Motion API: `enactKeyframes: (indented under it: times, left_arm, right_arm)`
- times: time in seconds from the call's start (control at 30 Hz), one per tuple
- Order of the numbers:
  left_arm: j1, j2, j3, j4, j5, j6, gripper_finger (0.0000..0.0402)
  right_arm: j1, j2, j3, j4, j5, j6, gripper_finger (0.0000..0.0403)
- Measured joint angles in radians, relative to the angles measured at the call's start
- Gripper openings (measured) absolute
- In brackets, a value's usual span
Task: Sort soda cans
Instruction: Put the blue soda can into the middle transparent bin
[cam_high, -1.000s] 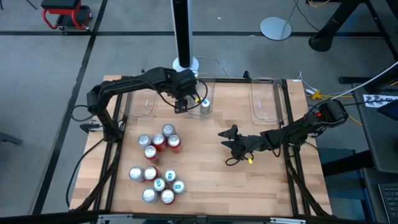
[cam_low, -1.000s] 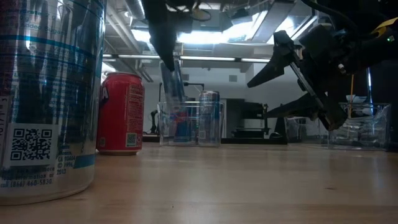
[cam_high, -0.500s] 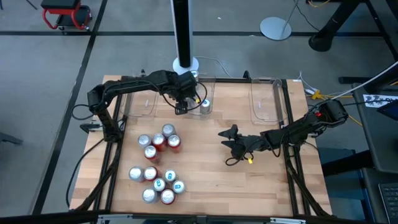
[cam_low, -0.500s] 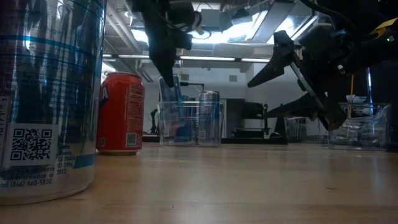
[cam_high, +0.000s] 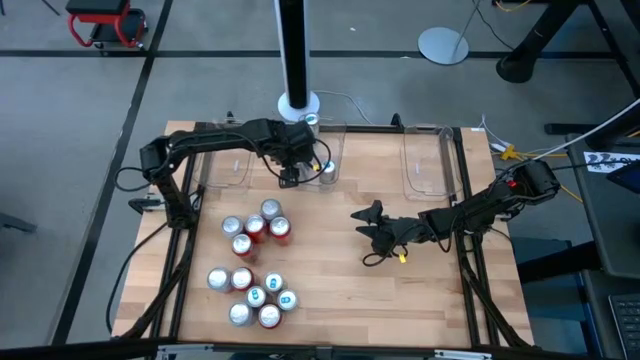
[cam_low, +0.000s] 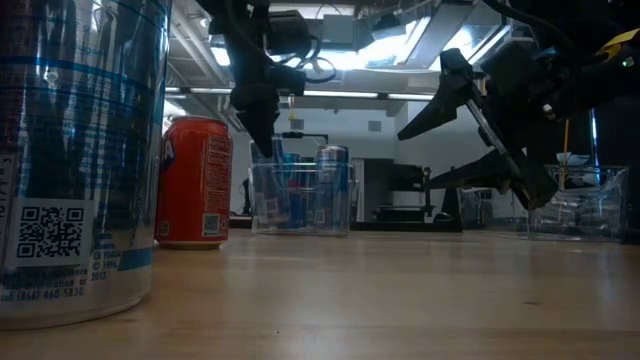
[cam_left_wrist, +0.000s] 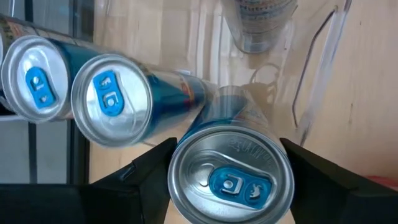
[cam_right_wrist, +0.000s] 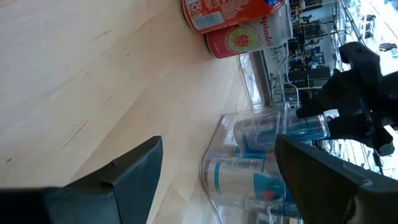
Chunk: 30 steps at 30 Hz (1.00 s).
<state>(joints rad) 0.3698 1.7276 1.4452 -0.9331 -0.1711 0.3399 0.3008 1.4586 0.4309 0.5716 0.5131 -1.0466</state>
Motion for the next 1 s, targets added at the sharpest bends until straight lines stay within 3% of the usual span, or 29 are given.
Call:
enactKeyframes:
  times: [0.33,0.63,0.8,1.0]
  left_arm:
    - [0.000,0.015,0.000,0.063,-0.001,-0.008,0.0279]
    - [0.000,0.025,0.000,0.057,-0.011,0.001,0.0277]
    - [-0.008,0.023,0.022,-0.005,-0.080,0.003,0.0276]
    - [-0.022,-0.024,0.102,-0.115,-0.088,-0.053,0.0276]
  right_arm:
    - [0.000,0.000,0.000,-0.005,0.000,0.001,0.0310]
    - [0.000,0.000,0.000,-0.006,0.000,0.002,0.0310]
    - [0.000,0.000,0.000,-0.008,0.000,0.002,0.0310]
    - [0.000,0.000,0.000,-0.030,0.011,-0.005,0.0310]
